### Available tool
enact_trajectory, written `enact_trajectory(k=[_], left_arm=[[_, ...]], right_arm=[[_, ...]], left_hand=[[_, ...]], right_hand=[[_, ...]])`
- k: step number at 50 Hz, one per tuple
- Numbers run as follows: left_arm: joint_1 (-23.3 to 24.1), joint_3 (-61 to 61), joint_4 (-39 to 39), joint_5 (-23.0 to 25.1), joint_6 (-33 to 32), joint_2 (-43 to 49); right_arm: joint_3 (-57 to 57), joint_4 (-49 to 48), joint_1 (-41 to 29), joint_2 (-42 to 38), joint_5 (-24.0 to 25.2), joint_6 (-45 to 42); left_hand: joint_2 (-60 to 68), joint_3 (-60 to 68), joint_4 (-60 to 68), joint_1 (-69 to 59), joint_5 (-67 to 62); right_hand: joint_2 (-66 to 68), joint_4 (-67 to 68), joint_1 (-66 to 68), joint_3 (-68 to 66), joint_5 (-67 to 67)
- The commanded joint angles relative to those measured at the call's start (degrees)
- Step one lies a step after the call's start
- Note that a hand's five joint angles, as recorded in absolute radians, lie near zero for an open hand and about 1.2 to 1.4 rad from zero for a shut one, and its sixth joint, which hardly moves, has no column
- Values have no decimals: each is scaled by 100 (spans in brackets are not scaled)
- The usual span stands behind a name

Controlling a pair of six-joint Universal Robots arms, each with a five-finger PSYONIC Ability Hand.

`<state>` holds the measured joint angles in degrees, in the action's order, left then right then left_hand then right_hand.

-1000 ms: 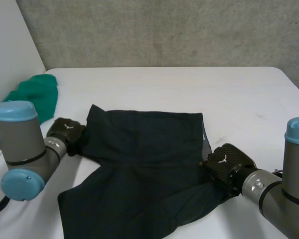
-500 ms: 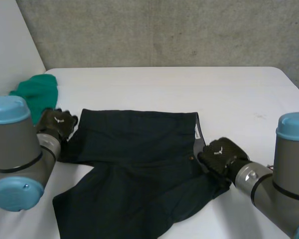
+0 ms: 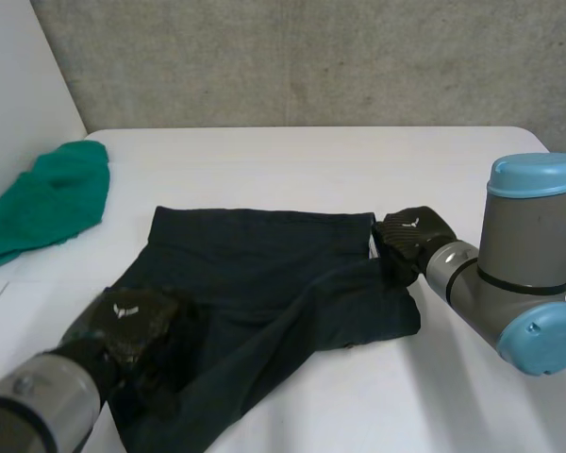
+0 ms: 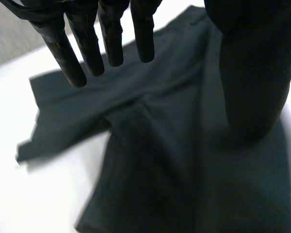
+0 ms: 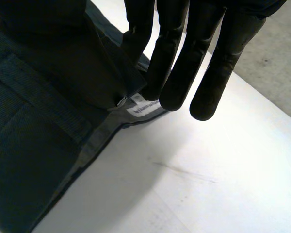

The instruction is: Fold the laundry.

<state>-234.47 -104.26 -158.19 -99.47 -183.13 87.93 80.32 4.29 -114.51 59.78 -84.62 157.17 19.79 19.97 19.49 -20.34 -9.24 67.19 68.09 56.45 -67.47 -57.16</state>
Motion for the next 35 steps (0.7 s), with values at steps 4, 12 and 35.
enact_trajectory(k=[4, 12, 35], left_arm=[[148, -288, 78, -47, 181, 5], [253, -217, 87, -38, 181, 163], [403, -25, -1090, -1259, -135, 1121]], right_arm=[[124, -86, -1, 8, -54, -11], [186, -104, 16, 25, -72, -20], [317, -121, 52, 122, 103, -73]], left_hand=[[203, 185, 233, -148, -258], [237, 218, 267, -182, -291], [6021, 6003, 6051, -5966, -6076]], right_hand=[[1281, 1191, 2355, -1253, -1284], [1281, 1191, 2355, -1253, -1284], [1281, 1191, 2355, -1253, -1284]])
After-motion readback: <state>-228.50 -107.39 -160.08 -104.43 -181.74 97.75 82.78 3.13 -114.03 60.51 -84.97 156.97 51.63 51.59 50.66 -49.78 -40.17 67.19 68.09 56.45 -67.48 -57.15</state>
